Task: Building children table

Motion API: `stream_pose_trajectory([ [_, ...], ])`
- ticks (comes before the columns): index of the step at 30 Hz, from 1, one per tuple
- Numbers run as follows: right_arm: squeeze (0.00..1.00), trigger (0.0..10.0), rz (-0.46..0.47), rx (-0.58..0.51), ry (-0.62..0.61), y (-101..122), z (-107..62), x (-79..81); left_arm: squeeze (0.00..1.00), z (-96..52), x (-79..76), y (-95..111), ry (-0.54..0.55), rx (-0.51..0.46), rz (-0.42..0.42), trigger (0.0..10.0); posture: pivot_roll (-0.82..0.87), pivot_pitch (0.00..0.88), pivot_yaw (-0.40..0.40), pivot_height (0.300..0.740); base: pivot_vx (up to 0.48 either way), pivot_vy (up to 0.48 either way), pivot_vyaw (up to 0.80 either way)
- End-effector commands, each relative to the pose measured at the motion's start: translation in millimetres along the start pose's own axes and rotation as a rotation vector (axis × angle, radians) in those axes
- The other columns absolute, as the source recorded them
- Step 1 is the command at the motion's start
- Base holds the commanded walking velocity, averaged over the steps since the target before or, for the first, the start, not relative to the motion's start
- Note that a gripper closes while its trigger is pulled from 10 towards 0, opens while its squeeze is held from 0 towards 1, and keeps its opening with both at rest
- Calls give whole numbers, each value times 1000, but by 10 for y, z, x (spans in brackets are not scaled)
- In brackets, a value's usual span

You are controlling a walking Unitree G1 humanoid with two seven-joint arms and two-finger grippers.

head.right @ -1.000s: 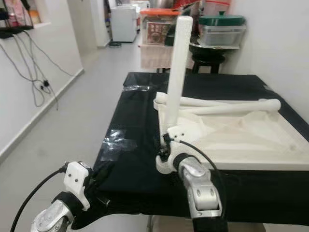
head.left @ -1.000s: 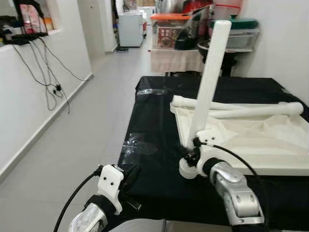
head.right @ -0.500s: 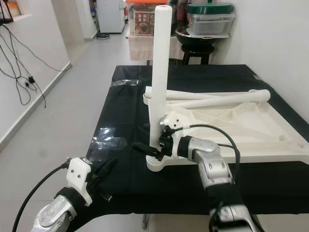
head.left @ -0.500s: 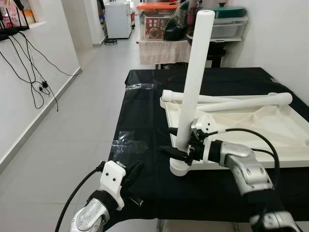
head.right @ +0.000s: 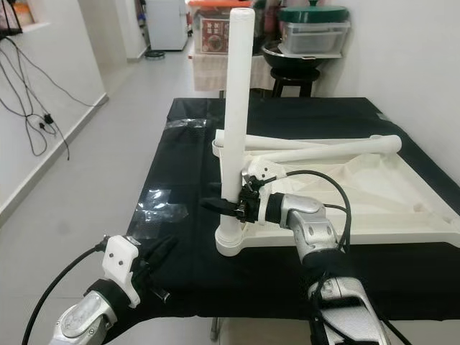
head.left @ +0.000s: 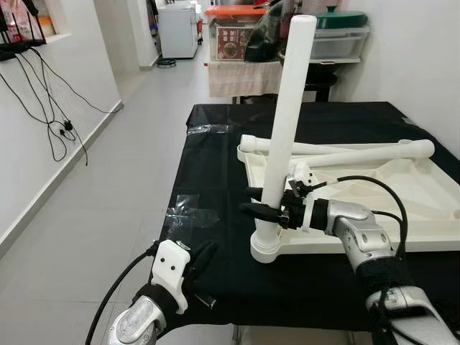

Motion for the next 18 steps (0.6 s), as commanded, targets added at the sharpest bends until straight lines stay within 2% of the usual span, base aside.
stream_pose_trajectory([
  [1, 0, 0, 45, 58, -41, -196, 36, 24, 0, -17, 9, -5, 6, 5, -12, 10000, 28, 0, -34, 740, 0, 0, 0],
  [2, 0, 0, 52, 66, -100, -264, 32, 36, 0, -23, 12, -3, 7, 5, -12, 10000, 28, 0, -34, 740, 0, 0, 0],
  [3, 0, 0, 88, 13, -359, -301, 48, -105, 0, -34, 19, 0, 8, 4, -11, 10000, 24, 0, -39, 740, 0, 0, 0],
  [4, 0, 0, 88, 13, -359, -301, 48, -105, 0, -34, 19, 0, 8, 4, -11, 10000, 24, 0, -39, 740, 0, 0, 0],
  [5, 0, 0, 161, 13, -511, -544, 66, 109, 0, -42, 26, 7, 9, 5, -9, 10000, 28, 0, -36, 740, 0, 0, 0],
  [6, 0, 0, 161, 13, -511, -544, 66, 109, 0, -42, 26, 7, 9, 5, -9, 10000, 28, 0, -36, 740, 0, 0, 0],
  [7, 0, 0, 180, 6, -611, -571, 23, 151, 0, -50, 28, -4, 9, 8, -9, 10000, -7, 0, -15, 740, 0, 0, 0],
  [8, 0, 0, 150, 13, -698, -546, -57, 82, 0, -54, 27, -11, 8, 11, -12, 10000, 21, 0, -32, 740, 0, 0, 0],
  [9, 0, 0, 150, 13, -698, -546, -57, 82, 0, -54, 27, -11, 8, 11, -12, 10000, 21, 0, -32, 740, 0, 0, 0],
  [10, 0, 0, 121, 12, -752, -494, -109, -68, 0, -52, 26, -11, 2, 11, -15, 10000, 17, 0, -25, 740, 0, 0, 0],
  [11, 0, 0, 125, 12, -765, -502, -112, -78, 0, -51, 29, -15, 2, 13, -15, 10000, 12, 0, -21, 740, 0, 0, 0],
  [13, 0, 0, 125, 12, -765, -502, -112, -78, 0, -51, 29, -15, 2, 13, -15, 10000, 12, 0, -21, 740, 0, 0, 0],
  [15, 0, 0, 156, 29, -728, -579, -51, 29, 0, -52, 44, -13, 11, 13, -14, 10000, 14, 0, -17, 740, 0, 0, 0],
  [16, 0, 0, 156, 29, -728, -579, -51, 29, 0, -52, 44, -13, 11, 13, -14, 10000, 14, 0, -17, 740, 0, 0, 0],
  [17, 0, 6196, 147, 67, -709, -624, -22, 94, 0, -50, 48, -13, 10, 14, -15, 10000, 10, 0, -14, 740, 0, 0, 0],
  [18, 0, 10000, 151, 70, -680, -619, 11, 123, 0, -49, 46, -15, 6, 15, -16, 10000, 10, 0, -14, 740, 0, 0, 0],
])
Point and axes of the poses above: a point about 5 cm out from each wrist's last joint towards the gripper, its own z axis pointing out of the wrist towards the gripper, its own y axis along the axis of the wrist's last joint, x = y × z, the point moved 6 cm from there along z, pointing out of the wrist towards the gripper, and after that the axes turned 9 degrees about z, right-handed, at the moved point
